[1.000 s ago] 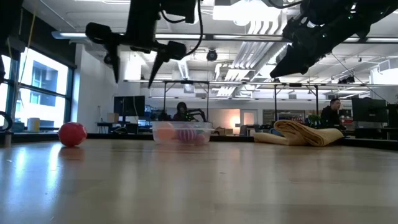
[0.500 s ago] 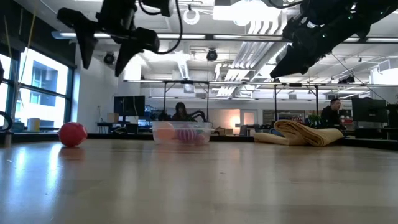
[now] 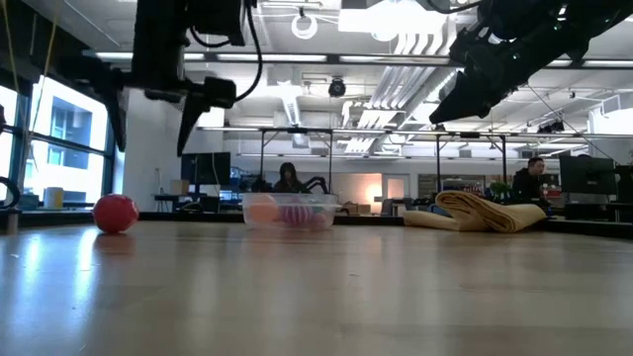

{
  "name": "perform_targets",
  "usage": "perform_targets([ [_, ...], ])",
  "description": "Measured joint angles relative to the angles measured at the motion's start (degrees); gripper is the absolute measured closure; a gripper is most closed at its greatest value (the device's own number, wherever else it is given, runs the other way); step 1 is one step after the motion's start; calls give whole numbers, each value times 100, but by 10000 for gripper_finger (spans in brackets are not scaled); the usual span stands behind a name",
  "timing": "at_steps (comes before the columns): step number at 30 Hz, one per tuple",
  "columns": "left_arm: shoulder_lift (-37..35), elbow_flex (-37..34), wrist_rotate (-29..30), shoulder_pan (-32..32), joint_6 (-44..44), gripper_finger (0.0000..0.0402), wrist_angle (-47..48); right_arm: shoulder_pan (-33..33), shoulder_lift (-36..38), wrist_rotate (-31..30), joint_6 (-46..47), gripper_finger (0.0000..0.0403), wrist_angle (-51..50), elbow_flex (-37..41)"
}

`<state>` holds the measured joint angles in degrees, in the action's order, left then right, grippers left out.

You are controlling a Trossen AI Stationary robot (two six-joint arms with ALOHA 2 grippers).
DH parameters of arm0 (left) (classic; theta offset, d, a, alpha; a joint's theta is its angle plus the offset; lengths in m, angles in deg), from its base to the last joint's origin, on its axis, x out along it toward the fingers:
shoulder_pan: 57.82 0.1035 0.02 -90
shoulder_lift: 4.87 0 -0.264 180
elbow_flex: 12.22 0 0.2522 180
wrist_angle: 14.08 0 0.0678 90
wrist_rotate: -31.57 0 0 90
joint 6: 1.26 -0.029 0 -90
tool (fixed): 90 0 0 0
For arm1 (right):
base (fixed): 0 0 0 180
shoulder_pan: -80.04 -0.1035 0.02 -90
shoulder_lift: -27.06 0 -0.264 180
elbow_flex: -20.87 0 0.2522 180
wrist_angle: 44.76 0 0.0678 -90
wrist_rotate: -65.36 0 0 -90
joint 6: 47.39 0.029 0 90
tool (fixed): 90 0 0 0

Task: Pick and placing Produce into tupperware
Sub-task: Put the red dragonfruit into the transparent bin

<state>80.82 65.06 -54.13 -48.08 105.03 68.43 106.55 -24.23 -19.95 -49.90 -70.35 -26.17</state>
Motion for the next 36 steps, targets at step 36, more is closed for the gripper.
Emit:
perform_targets([
  [36,-2,-1360,-501,968,993,112,-806,1,0,0,0,359,0,0],
])
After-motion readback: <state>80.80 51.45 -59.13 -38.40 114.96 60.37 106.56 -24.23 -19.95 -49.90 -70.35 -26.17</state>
